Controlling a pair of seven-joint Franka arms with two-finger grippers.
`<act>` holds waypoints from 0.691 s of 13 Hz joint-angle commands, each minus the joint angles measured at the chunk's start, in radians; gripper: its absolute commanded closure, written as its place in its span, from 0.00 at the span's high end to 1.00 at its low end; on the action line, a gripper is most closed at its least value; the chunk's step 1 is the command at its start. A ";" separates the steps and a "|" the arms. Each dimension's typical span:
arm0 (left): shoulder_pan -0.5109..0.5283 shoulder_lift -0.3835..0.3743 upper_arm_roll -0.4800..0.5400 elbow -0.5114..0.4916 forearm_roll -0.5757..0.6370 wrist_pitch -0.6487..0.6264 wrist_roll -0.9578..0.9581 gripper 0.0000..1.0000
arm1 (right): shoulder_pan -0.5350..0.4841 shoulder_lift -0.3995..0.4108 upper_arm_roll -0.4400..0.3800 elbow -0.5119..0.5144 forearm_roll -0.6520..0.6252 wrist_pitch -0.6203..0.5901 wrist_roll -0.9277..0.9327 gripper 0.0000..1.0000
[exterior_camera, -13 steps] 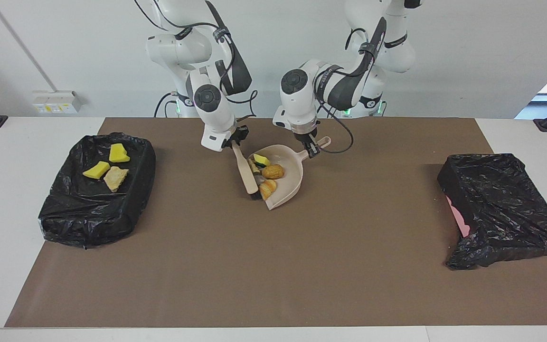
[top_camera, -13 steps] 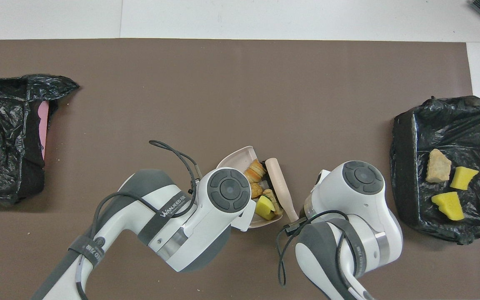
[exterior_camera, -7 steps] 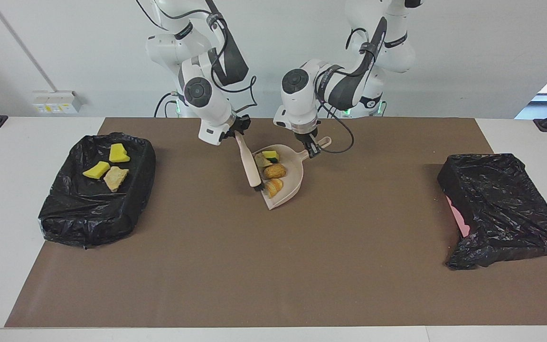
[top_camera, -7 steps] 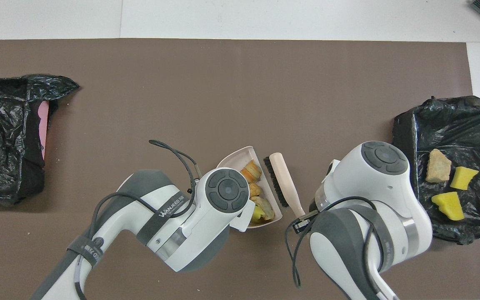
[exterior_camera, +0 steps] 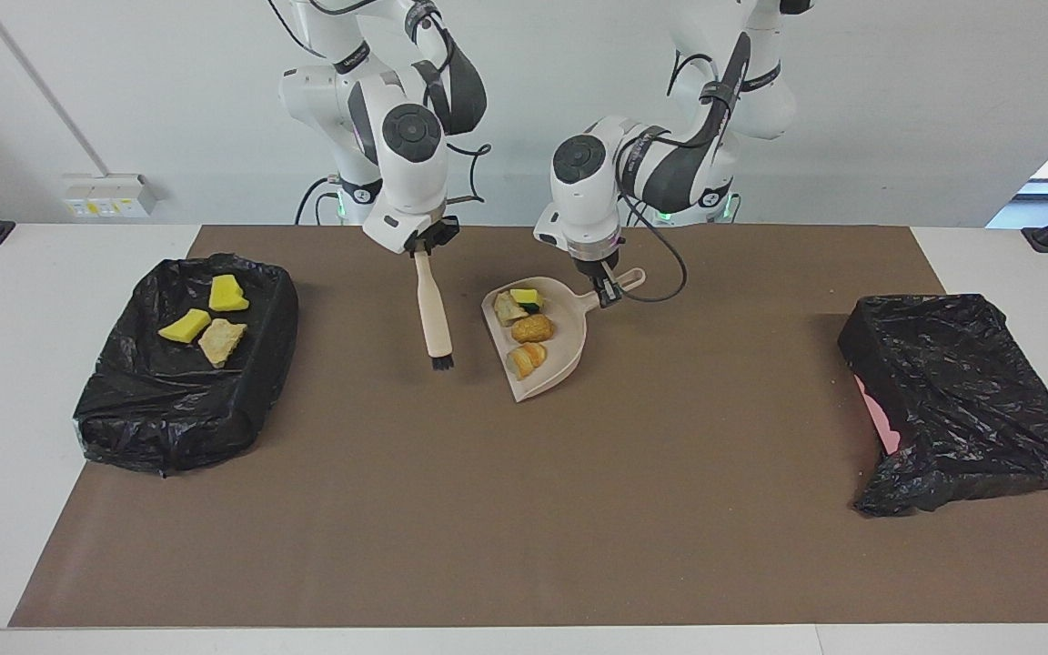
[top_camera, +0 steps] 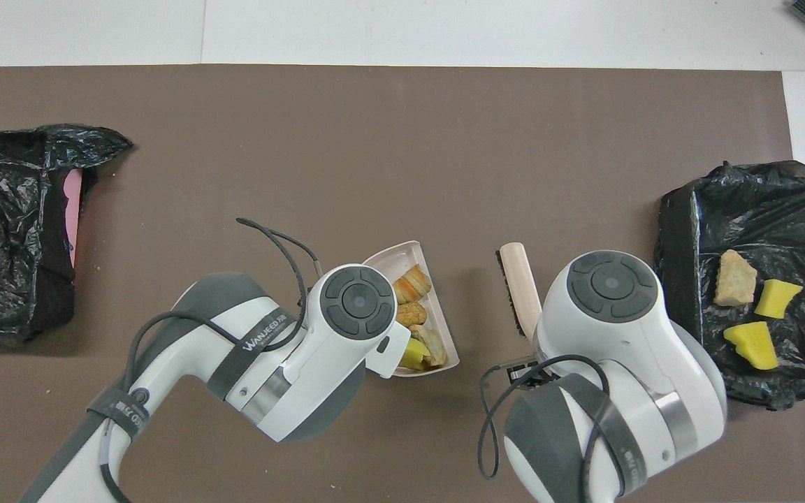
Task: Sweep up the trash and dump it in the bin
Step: 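Carry the loaded dustpan with the left gripper toward the nearer black bag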
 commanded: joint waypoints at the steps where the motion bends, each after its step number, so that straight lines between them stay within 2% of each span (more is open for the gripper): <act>1: 0.064 -0.031 -0.001 0.003 0.040 0.015 0.082 0.00 | 0.014 -0.055 0.004 -0.049 -0.009 -0.006 0.078 0.00; 3: 0.141 -0.032 -0.001 0.019 0.057 0.021 0.171 0.00 | 0.022 -0.072 0.004 -0.060 0.059 -0.003 0.107 0.00; 6: 0.279 -0.077 -0.001 0.048 0.051 0.026 0.376 0.00 | 0.131 -0.080 0.004 -0.074 0.147 0.021 0.242 0.00; 9: 0.406 -0.120 0.011 0.053 0.048 0.030 0.559 0.00 | 0.244 -0.068 0.004 -0.143 0.201 0.178 0.357 0.00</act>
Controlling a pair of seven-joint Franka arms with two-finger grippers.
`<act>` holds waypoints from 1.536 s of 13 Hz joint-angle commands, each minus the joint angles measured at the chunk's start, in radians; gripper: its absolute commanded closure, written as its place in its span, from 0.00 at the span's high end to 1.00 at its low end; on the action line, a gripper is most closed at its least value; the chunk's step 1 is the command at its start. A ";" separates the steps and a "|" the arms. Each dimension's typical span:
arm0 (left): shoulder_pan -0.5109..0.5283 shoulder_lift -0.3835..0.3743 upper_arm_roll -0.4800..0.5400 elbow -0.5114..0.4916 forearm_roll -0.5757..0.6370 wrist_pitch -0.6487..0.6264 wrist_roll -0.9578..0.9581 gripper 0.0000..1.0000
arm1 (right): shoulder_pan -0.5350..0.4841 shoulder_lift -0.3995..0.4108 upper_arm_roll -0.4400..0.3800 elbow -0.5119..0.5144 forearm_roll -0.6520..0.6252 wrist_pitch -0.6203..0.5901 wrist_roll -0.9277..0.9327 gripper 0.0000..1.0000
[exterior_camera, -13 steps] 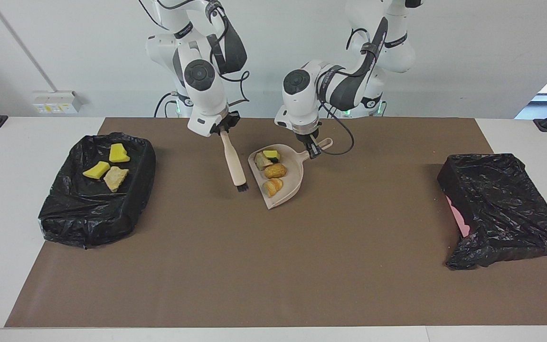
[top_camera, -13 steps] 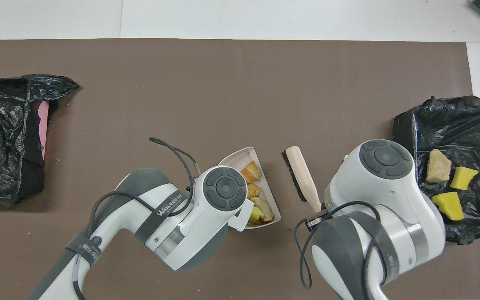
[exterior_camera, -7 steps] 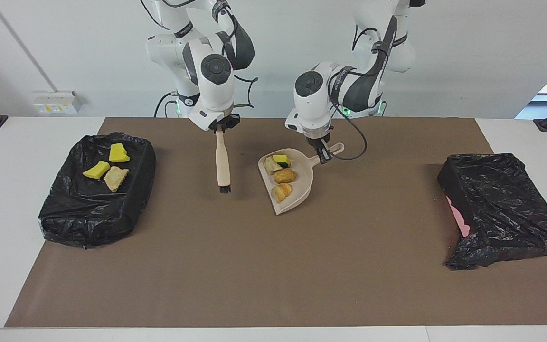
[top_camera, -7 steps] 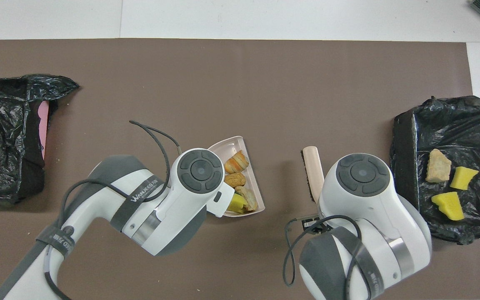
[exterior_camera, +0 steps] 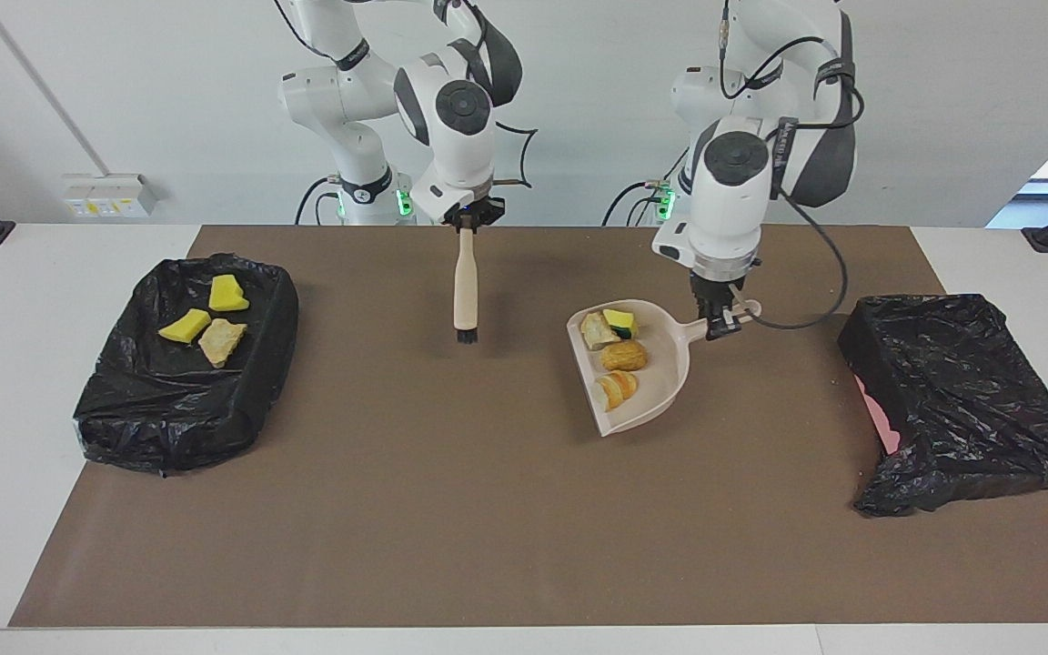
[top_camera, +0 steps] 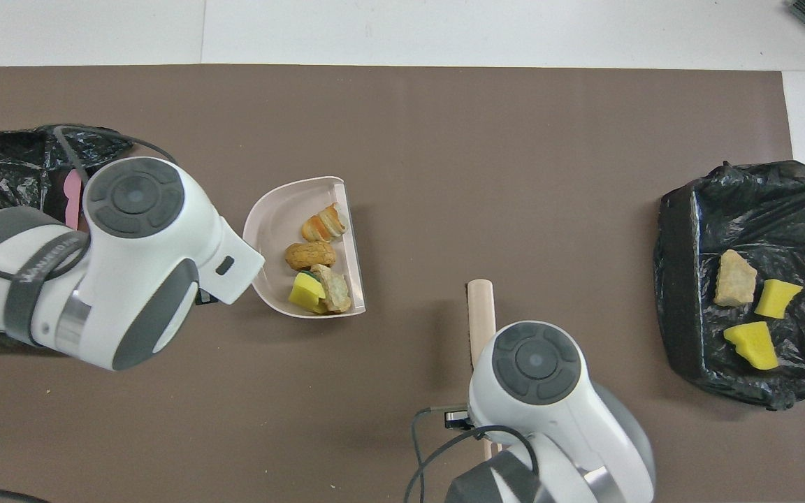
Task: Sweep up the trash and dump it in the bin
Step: 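Carry the loaded dustpan with the left gripper toward the nearer black bag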
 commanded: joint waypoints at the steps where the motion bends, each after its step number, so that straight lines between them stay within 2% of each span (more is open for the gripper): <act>1: 0.135 -0.052 0.000 -0.003 0.005 0.009 0.144 0.00 | 0.065 -0.006 -0.001 -0.056 0.073 0.086 0.081 0.00; 4: 0.326 -0.075 0.003 0.015 -0.021 0.012 0.313 0.00 | 0.169 0.035 -0.001 -0.068 0.093 0.143 0.179 0.00; 8: 0.572 -0.064 0.003 0.055 -0.055 0.012 0.321 0.00 | 0.255 0.076 -0.001 -0.145 0.093 0.288 0.210 0.00; 11: 0.721 -0.040 0.005 0.093 -0.099 0.094 0.463 0.00 | 0.257 0.073 -0.001 -0.163 0.092 0.293 0.214 0.00; 13: 0.766 -0.011 0.009 0.128 -0.076 0.135 0.589 0.00 | 0.257 0.075 -0.001 -0.178 0.092 0.302 0.213 0.00; 16: 0.806 0.083 0.009 0.257 0.095 0.136 0.653 0.00 | 0.257 0.081 -0.001 -0.185 0.093 0.322 0.240 0.00; 19: 0.794 0.120 0.009 0.290 0.310 0.168 0.655 0.00 | 0.257 0.083 -0.001 -0.181 0.093 0.319 0.246 0.02; 20: 0.792 0.138 0.008 0.291 0.356 0.170 0.655 0.00 | 0.257 0.090 -0.001 -0.175 0.092 0.319 0.242 0.26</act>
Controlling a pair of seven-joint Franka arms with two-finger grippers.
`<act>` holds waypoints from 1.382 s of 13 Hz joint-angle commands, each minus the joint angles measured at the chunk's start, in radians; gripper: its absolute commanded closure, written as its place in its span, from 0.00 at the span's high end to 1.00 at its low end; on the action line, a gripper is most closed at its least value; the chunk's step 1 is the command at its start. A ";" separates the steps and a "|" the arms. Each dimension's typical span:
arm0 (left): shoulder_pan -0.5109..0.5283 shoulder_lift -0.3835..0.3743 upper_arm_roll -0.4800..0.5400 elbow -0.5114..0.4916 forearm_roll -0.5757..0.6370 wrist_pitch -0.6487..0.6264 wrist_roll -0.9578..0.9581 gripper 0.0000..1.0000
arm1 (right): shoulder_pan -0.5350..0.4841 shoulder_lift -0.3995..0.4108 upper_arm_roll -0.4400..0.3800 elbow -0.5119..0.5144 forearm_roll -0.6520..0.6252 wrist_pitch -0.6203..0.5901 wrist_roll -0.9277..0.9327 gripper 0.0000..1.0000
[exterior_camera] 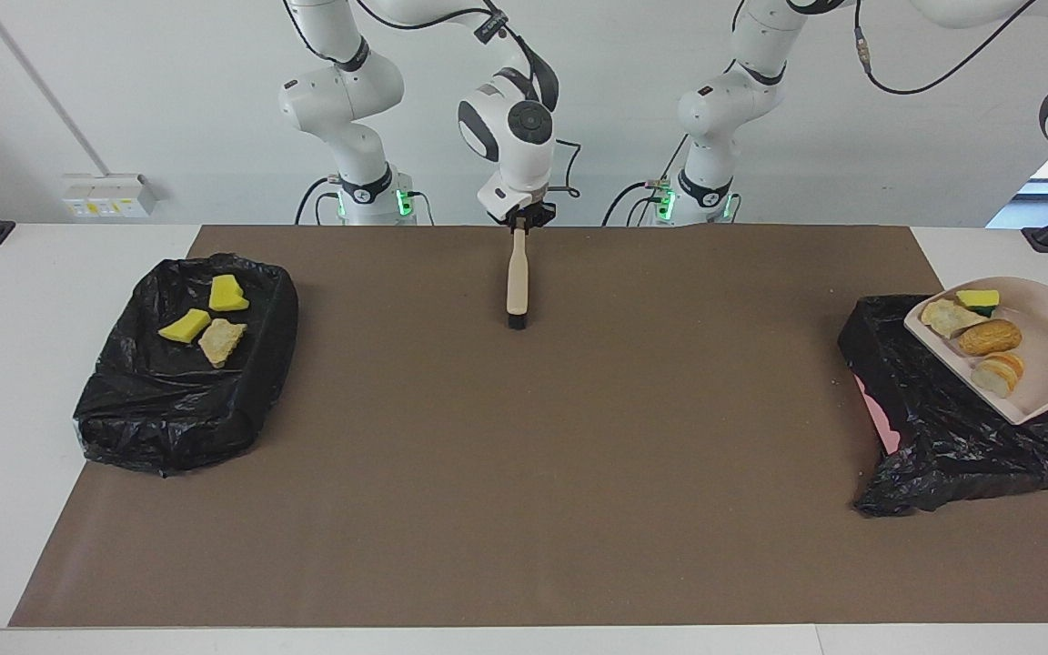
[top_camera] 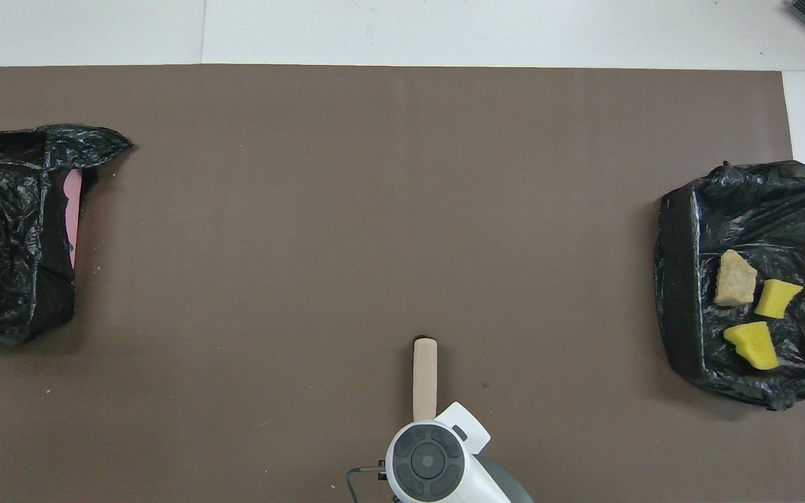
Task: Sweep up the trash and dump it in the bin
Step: 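Tip the dustpan into the black bag while the right gripper sets the brush down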
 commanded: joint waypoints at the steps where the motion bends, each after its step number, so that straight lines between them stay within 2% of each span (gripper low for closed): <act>1: -0.004 0.041 -0.002 0.038 0.118 0.017 0.018 0.00 | 0.000 0.008 -0.001 -0.004 0.013 0.025 0.005 0.62; 2: -0.005 0.041 -0.002 0.037 0.166 0.021 0.018 0.00 | 0.002 0.017 -0.001 0.020 -0.001 0.025 0.003 1.00; 5: -0.019 0.040 -0.002 0.038 0.270 0.014 0.016 0.00 | -0.026 0.008 -0.014 0.106 -0.018 0.007 -0.052 1.00; 7: -0.022 0.043 -0.007 0.040 0.356 0.009 0.016 0.00 | -0.094 -0.003 -0.014 0.161 -0.056 0.005 -0.052 1.00; 10: -0.035 0.044 -0.005 0.076 0.415 0.004 0.016 0.00 | -0.206 -0.009 -0.014 0.235 -0.134 -0.007 -0.055 1.00; 12: -0.039 0.035 -0.004 0.084 0.430 -0.005 0.018 0.00 | -0.245 -0.009 -0.014 0.275 -0.208 -0.035 -0.057 1.00; 15: -0.047 0.001 -0.016 0.095 0.346 -0.086 0.006 0.00 | -0.326 -0.006 -0.014 0.353 -0.279 -0.052 -0.072 1.00; 18: -0.076 -0.012 -0.016 0.078 0.133 -0.210 -0.123 0.00 | -0.444 -0.008 -0.015 0.462 -0.279 -0.148 -0.229 1.00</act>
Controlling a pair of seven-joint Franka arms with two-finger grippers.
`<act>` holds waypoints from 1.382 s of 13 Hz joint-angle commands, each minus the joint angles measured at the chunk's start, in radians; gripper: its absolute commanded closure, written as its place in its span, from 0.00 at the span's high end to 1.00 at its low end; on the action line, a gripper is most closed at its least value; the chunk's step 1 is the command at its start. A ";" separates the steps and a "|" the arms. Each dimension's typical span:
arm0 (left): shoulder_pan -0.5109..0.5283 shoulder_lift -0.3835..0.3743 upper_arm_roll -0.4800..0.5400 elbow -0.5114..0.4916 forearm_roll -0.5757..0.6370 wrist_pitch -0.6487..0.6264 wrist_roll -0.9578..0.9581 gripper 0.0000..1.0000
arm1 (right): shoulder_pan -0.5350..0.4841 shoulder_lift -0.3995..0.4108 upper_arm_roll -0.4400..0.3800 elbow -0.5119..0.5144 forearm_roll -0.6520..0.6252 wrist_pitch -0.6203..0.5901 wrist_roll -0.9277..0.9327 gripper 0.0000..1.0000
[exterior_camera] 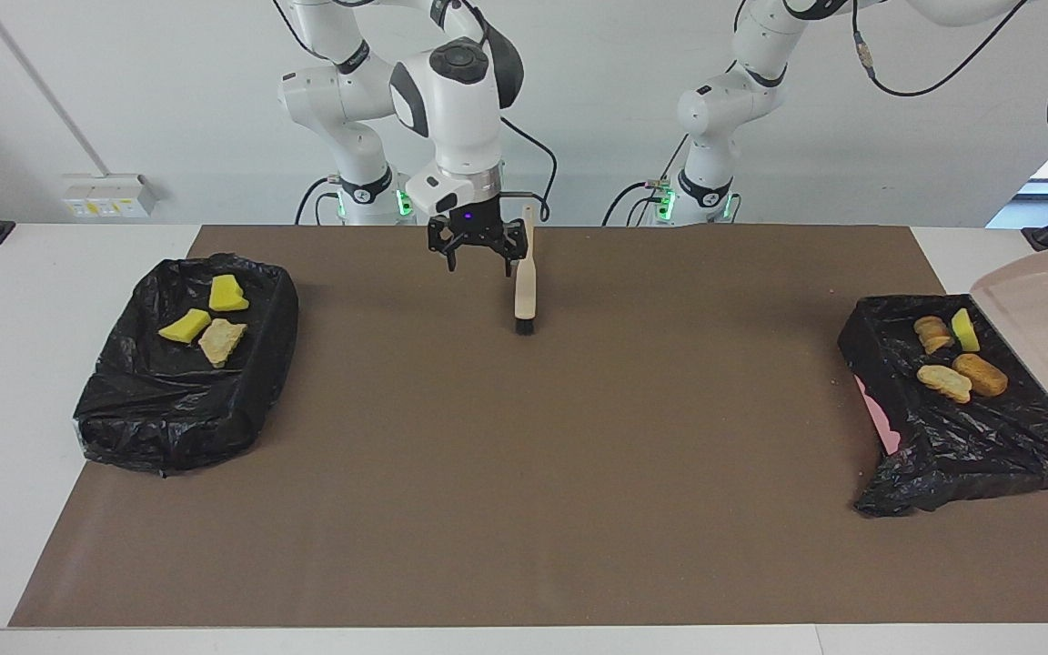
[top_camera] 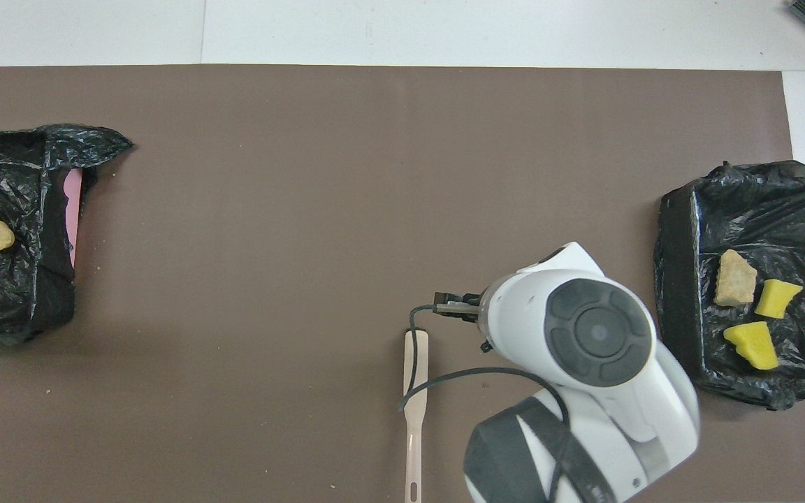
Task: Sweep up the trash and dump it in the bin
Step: 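Bring the empty dustpan back with the left gripper and lower it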
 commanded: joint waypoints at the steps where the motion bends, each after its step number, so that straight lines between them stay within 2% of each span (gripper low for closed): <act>1: -0.037 -0.034 0.007 -0.043 -0.159 -0.072 -0.131 0.00 | -0.113 0.003 0.008 0.101 -0.015 -0.108 -0.183 1.00; 2: -0.056 -0.060 0.007 -0.092 -0.231 -0.071 -0.194 0.00 | -0.130 0.003 -0.014 0.125 -0.017 -0.142 -0.264 1.00; 6: -0.195 -0.120 0.007 -0.229 -0.367 -0.074 -0.523 0.00 | -0.052 0.001 -0.289 0.217 -0.017 -0.200 -0.374 1.00; 11: -0.425 -0.116 0.007 -0.341 -0.462 -0.058 -1.036 0.00 | -0.038 0.003 -0.441 0.386 -0.015 -0.393 -0.537 1.00; 13: -0.539 -0.091 0.007 -0.358 -0.503 -0.031 -1.258 0.00 | -0.050 -0.008 -0.461 0.425 -0.012 -0.485 -0.564 1.00; 15: -0.657 -0.061 0.007 -0.362 -0.519 0.024 -1.517 0.00 | -0.065 -0.049 -0.460 0.417 -0.017 -0.492 -0.583 1.00; 18: -0.802 -0.036 0.008 -0.344 -0.638 0.070 -1.778 0.00 | -0.067 -0.051 -0.458 0.412 -0.018 -0.480 -0.587 1.00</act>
